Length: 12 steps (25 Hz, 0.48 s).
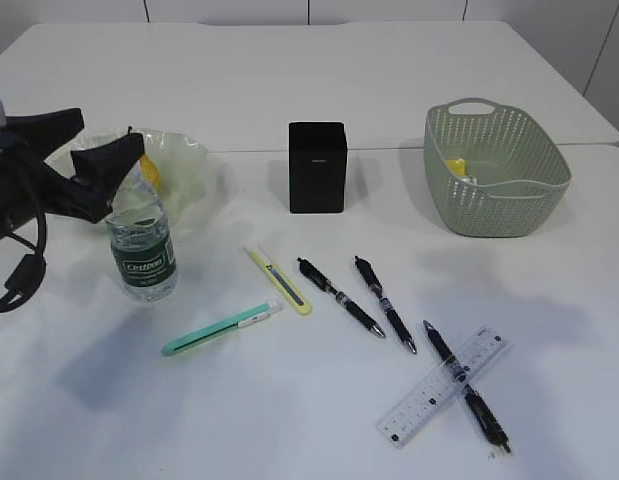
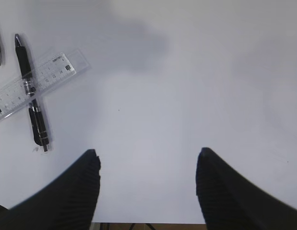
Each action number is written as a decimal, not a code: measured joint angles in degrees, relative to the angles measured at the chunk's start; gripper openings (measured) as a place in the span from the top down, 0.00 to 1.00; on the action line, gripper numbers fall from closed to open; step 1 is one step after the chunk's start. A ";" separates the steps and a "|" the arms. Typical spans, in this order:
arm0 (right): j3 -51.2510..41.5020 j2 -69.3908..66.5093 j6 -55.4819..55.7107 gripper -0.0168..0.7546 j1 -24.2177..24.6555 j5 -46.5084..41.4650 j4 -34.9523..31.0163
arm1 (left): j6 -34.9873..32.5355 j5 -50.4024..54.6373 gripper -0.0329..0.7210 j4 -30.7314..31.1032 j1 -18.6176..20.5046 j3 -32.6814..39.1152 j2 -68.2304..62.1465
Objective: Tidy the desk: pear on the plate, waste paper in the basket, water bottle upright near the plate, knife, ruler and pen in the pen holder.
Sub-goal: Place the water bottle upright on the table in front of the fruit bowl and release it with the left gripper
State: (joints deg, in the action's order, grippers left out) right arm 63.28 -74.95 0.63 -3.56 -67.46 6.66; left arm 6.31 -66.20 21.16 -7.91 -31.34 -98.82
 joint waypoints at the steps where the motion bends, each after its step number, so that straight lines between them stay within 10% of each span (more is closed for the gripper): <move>1: 0.00 0.00 0.00 0.37 0.00 0.00 0.00 | 0.00 0.00 0.18 -0.34 0.00 0.00 0.75; 12: 0.00 0.00 0.00 0.37 0.00 0.00 0.00 | 0.00 1.20 0.18 -7.13 10.50 0.05 2.17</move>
State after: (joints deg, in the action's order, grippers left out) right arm 63.28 -74.95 0.63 -3.56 -67.46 6.66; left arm 6.31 -65.01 14.03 2.59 -31.29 -96.65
